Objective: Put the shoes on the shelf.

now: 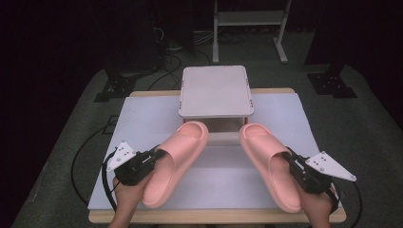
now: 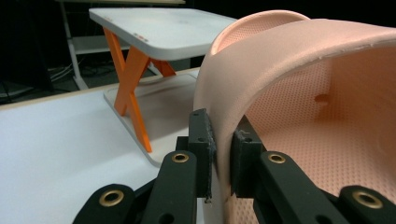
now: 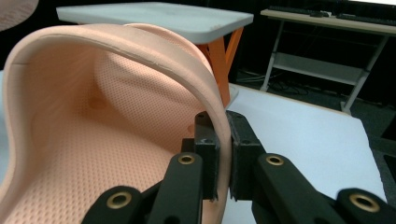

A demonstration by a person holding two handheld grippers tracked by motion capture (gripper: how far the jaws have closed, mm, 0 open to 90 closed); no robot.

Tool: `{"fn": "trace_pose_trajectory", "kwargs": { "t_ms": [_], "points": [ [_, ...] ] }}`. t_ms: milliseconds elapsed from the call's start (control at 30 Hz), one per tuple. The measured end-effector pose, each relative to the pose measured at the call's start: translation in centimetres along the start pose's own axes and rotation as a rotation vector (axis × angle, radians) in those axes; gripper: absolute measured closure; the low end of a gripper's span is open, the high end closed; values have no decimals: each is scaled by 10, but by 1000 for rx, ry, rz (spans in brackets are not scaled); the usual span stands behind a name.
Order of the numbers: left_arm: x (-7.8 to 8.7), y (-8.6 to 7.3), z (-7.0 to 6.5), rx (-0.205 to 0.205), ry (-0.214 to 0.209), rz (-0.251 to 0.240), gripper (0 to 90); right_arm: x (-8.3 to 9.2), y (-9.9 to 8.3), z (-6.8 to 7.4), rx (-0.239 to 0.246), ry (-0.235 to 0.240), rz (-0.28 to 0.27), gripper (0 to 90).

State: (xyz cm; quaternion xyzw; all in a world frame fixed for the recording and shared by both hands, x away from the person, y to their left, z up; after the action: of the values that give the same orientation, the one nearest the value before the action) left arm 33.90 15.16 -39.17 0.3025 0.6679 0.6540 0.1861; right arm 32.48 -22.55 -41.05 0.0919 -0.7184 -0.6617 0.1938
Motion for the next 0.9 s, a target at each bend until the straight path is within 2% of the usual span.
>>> {"fn": "trace_pose_trajectory", "kwargs": {
  "t_ms": [367,467,900],
  "points": [
    [-6,22,2,-19,-3,-9,819,-2,31,-1,-3,-3,-53,839],
    [-9,26,3,-11,-6,-9,819,-2,37,-1,-8,-2,-57,839],
    [-22,42,15,-8,2,-8,818,-24,61,2,-1,21,-67,839]
  ]
}}
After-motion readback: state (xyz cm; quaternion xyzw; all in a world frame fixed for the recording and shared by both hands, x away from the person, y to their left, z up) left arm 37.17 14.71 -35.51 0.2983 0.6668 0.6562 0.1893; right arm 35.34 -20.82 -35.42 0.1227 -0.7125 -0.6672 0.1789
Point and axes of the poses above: each handheld gripper's, and its own axes: x roughly backward along the jaws, y roughly out of its top, z roughly to its left, the point moved 10 cm from there along -x, roughly forward along the jaws, and after that the axes turned 6 degrees about -z, right-handed, at the moved point
